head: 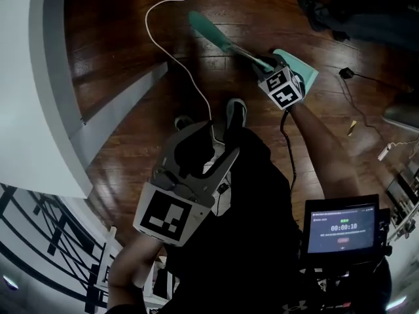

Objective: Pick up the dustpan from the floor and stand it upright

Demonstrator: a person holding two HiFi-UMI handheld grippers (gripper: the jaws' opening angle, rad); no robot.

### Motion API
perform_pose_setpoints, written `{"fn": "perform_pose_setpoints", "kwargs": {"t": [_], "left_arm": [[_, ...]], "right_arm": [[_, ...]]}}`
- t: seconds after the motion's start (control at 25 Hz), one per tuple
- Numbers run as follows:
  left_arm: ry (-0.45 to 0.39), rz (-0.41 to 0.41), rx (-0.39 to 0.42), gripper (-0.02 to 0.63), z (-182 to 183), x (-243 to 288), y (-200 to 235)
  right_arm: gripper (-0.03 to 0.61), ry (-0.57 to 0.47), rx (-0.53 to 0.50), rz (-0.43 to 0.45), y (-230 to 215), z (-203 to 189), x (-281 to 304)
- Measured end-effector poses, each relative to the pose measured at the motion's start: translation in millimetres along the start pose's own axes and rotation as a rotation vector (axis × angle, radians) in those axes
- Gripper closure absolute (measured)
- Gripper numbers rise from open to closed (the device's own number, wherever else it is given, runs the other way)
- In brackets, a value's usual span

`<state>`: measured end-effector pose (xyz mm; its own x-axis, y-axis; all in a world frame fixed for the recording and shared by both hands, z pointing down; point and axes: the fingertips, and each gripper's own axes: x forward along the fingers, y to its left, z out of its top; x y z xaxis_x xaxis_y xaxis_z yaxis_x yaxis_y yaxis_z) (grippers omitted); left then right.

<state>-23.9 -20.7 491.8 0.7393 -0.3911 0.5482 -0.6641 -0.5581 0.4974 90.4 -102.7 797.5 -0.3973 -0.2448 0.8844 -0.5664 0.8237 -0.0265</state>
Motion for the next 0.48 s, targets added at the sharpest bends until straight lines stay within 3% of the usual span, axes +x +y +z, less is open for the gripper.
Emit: {"fn": "perform_pose_setpoints", "kwargs": {"t": [0.24,0.48], "left_arm": [[0.034,0.025,-0.055,0.388,29.1,-33.5,-61.6],[0.083,0.021,-0.117,0.388,14.9,-33.9,-69.1]], "right_arm": [[0.495,0.046,-0.042,-0.054,-2.8,-29.6,-86.8],[0.495,0.081,-0.018,-0.076,1.6,-53.0,-93.0]]}}
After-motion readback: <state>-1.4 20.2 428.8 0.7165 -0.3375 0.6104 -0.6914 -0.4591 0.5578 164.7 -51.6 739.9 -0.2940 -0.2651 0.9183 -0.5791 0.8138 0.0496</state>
